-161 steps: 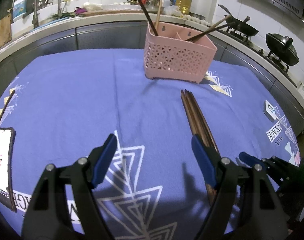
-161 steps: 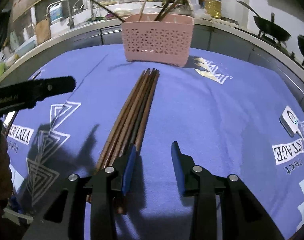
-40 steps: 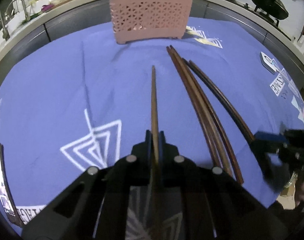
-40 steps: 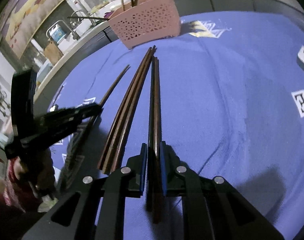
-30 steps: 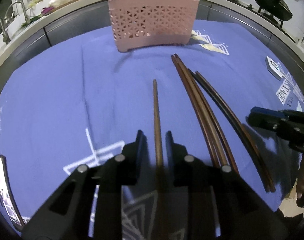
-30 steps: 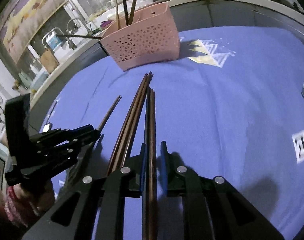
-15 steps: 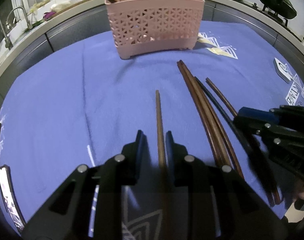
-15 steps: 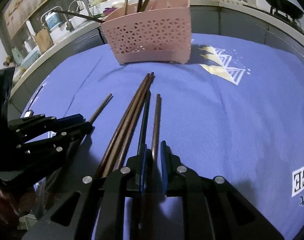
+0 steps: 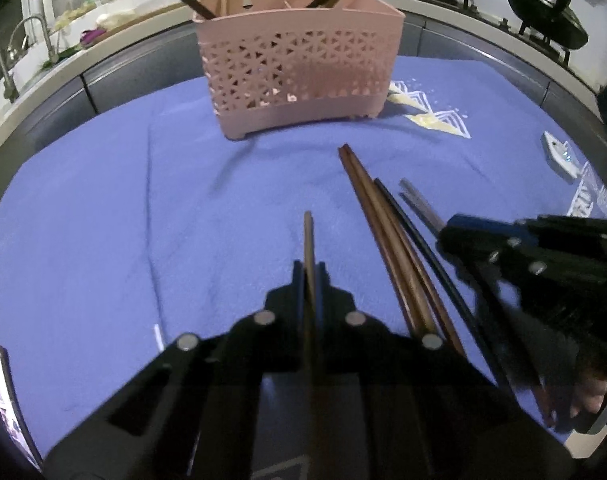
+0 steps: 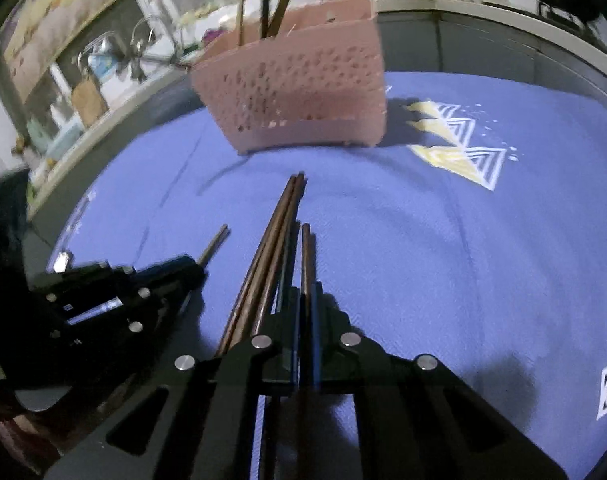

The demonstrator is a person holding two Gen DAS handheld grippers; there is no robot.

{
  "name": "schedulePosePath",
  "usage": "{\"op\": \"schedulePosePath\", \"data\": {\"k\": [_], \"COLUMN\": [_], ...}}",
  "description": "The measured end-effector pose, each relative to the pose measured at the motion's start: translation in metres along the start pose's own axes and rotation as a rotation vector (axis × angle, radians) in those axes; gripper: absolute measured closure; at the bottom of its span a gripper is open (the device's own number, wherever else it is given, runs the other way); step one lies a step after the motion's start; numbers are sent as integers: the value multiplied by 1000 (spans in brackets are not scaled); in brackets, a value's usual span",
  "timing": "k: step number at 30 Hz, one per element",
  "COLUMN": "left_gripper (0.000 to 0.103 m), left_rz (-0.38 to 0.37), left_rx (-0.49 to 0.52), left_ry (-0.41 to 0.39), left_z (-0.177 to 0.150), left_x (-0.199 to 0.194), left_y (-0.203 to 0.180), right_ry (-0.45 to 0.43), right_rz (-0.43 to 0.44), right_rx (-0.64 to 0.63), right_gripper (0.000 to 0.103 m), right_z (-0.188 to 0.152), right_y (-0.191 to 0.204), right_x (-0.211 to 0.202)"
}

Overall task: Organize utensils
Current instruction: 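Lift both held chopsticks upright and carry them over the pink caddy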

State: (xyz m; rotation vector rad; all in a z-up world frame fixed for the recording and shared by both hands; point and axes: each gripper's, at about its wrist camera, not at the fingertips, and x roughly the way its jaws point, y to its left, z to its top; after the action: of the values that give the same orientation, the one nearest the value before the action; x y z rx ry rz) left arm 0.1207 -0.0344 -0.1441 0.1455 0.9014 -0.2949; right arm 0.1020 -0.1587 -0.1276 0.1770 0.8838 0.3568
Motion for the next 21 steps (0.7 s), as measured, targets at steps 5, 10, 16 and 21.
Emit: {"op": "schedulePosePath", "data": {"k": [5, 10, 16, 21], "left_gripper": [98, 98, 98, 98], "left_rz": [-47, -95, -128, -147], "left_rx": [-22, -46, -74, -88], "left_ry": [-88, -191, -293, -319], "left_z": [4, 13, 20, 18], "left_x": [-36, -81, -126, -139], "left_y": [7, 13, 21, 25], "right_ry": [-150, -290, -420, -459], "right_rz": [44, 103, 132, 136], "right_rx": [-22, -50, -93, -111], "right_gripper": [98, 98, 98, 98], "right_z": [3, 7, 14, 16], "right_y": [11, 26, 41, 49], "right_x": [-43, -81, -118, -130]}}
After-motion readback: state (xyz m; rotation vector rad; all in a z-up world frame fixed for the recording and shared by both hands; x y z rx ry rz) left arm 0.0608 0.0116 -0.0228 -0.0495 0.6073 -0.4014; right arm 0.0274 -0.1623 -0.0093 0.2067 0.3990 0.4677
